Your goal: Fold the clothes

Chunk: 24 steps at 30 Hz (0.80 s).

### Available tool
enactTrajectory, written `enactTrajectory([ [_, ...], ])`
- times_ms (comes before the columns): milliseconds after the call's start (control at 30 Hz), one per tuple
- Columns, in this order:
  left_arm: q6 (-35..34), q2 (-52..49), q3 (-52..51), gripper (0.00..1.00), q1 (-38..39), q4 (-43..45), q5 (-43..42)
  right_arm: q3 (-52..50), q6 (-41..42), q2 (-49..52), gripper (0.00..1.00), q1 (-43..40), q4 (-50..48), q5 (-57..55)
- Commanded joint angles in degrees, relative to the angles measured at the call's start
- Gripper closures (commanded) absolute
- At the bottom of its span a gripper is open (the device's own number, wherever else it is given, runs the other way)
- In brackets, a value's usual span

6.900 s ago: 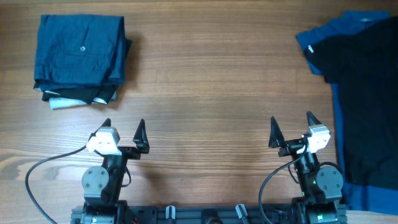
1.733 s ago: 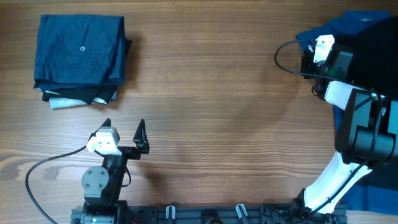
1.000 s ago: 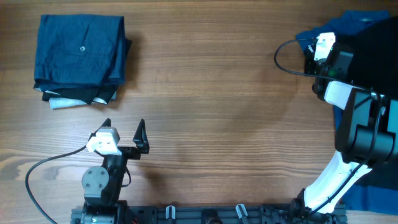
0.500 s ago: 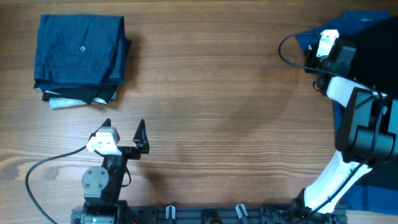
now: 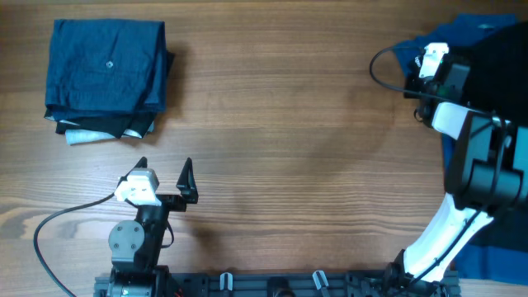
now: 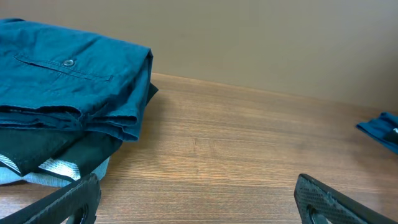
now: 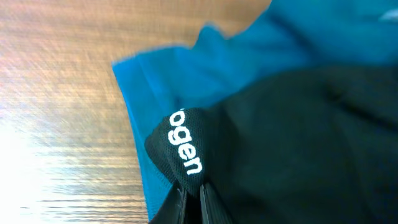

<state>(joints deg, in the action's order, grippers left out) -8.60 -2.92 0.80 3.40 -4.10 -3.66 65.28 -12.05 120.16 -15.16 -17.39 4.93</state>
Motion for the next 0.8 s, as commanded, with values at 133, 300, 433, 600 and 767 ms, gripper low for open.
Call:
enactTrajectory([
  [133, 1.11, 0.61, -0.46, 0.0, 0.31, -0.07, 0.74, 0.72, 0.02, -15.08, 0.96, 0.09, 5.38, 1.33],
  [300, 1.11, 0.61, -0.46, 0.0, 0.31, -0.07, 0.74, 0.72, 0.0, -15.78, 0.96, 0.09, 8.26, 2.43],
  [433, 1.11, 0.61, -0.46, 0.0, 0.31, -0.09, 0.74, 0.72, 0.02, -15.26, 0.96, 0.09, 12.02, 2.4],
  [600, 1.11, 0.61, -0.46, 0.0, 0.31, -0.07, 0.74, 0.72, -0.02, -14.19, 0.91, 0.09, 12.35, 2.38],
  [767, 1.11, 0.61, -0.46, 0.0, 0.31, -0.07, 0.74, 0.72, 0.02, -14.1, 0.81, 0.07, 13.88, 1.31],
])
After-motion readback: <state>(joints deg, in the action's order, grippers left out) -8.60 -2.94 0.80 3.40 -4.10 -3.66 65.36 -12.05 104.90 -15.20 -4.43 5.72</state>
